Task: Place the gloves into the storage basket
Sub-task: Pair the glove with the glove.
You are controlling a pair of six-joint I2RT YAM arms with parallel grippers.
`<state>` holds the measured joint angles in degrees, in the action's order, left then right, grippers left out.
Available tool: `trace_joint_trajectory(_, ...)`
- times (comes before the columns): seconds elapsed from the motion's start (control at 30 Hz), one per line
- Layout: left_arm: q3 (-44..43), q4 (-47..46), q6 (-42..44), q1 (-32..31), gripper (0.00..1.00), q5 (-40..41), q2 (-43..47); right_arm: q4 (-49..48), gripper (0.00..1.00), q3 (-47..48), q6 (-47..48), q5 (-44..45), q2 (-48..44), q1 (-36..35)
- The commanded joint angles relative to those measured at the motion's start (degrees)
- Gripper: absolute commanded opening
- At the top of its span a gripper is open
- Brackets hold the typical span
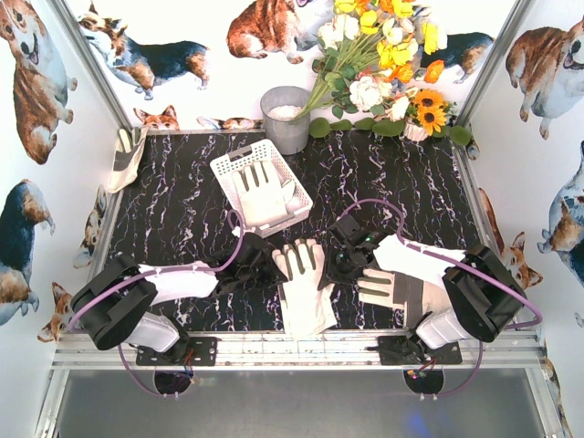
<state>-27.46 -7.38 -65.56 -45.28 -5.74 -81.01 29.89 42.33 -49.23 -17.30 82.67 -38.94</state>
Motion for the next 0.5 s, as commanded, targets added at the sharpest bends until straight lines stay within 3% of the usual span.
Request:
trace_joint_trajectory(0.0, -1.9, 2.0, 0.9, 0.0, 0.05, 1.8, 2.0, -1.5, 0.11, 1.3, 0.2, 0.5, -1.1, 0.0)
trace_joint_trajectory(0.1, -1.3, 4.0, 0.7, -0.1, 0.0, 4.4, 5.3, -0.6, 0.04, 1.2, 0.2, 1.6, -3.3, 0.0)
trace_joint_trajectory(0.47, -1.5, 9.7, 1.0, 0.1, 0.0, 9.7, 12.0, 0.1, 0.02, 1.7, 0.7, 3.2, -8.4, 0.0)
